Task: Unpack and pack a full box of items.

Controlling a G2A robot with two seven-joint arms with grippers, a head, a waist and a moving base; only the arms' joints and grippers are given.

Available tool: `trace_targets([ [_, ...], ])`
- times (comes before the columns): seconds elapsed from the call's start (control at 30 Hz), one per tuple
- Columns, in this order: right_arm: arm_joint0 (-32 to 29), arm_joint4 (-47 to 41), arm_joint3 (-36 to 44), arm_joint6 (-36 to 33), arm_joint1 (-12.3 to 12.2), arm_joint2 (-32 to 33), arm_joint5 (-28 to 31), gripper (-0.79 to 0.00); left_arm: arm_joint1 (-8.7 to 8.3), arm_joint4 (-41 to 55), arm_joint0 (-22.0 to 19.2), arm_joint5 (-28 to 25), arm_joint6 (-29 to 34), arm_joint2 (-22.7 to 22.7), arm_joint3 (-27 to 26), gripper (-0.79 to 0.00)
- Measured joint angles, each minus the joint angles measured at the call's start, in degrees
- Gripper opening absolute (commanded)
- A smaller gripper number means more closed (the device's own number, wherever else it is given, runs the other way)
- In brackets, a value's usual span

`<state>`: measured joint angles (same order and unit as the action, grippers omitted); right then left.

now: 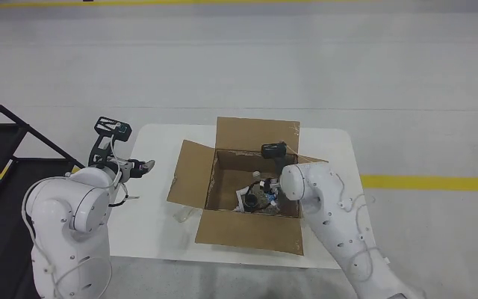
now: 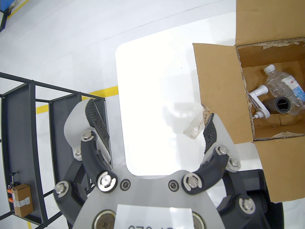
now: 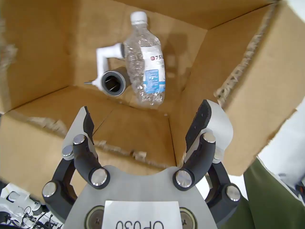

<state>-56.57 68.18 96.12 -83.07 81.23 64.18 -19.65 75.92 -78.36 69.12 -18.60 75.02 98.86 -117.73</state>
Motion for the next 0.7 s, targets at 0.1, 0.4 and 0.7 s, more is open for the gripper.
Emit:
trace_targets([
  [0.1,-6.39,-5.55,9.72,3.07,-1.33,8.78,4.9,-0.785,0.0,0.0,0.0,0.0,0.0,0.0,0.0,0.0],
  [0.4,-15.93,-36.78,9.01,10.77,-2.71,27.82,20.3,-0.785,0.0,0.0,0.0,0.0,0.0,0.0,0.0,0.0],
  [0.7,-15.72,-46.65,4.8,10.78,-2.86,27.82,26.3,-0.785,0.0,0.0,0.0,0.0,0.0,0.0,0.0,0.0],
])
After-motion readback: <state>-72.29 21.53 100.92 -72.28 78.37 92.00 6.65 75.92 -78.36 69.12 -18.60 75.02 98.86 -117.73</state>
